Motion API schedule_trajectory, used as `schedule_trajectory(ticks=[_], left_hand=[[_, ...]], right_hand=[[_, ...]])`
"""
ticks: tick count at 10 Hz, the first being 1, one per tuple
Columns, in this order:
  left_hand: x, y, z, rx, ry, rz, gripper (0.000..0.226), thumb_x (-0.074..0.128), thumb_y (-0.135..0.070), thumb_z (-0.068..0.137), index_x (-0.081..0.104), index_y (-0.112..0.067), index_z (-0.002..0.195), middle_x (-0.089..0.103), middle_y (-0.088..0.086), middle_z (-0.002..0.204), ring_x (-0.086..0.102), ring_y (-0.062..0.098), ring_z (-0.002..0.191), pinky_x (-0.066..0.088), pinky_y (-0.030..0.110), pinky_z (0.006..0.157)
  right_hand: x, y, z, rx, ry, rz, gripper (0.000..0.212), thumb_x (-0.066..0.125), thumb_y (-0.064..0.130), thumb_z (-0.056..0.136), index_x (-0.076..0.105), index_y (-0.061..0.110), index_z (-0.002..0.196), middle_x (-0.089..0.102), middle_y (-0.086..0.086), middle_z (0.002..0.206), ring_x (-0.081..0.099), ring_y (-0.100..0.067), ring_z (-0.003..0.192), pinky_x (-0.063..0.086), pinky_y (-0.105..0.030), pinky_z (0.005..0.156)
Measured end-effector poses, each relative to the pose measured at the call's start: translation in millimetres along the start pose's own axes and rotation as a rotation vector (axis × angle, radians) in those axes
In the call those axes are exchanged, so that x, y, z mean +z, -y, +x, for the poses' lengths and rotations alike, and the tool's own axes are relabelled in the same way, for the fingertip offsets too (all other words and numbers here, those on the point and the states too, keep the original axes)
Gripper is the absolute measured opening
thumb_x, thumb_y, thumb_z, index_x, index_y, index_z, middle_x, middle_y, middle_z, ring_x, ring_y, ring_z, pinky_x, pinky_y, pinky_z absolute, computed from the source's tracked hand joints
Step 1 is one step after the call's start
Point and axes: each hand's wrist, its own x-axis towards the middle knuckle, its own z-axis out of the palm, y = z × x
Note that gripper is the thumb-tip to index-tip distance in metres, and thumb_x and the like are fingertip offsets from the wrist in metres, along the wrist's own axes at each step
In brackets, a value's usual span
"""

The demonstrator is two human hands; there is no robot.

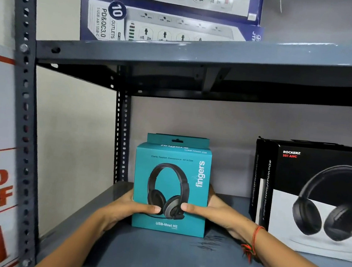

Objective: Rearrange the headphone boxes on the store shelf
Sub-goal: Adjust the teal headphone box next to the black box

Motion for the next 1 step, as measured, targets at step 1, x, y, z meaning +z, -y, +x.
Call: schedule_trajectory(ticks=[1], left_hand=[[1.4,-2.0,-5.8,0.037,-0.035,-0.010,0.092,0.093,-0.042,0.057,0.052,-0.023,0.137,0.074,-0.001,0.123,0.071,0.017,0.112,0.057,0.033,0.096]], right_hand=[[1.9,4.7,-2.7,-0.001,-0.003,0.020,0.124,0.094,0.053,0.059,0.021,0.032,0.157,0.058,0.006,0.146,0.059,-0.011,0.130,0.050,-0.039,0.110]])
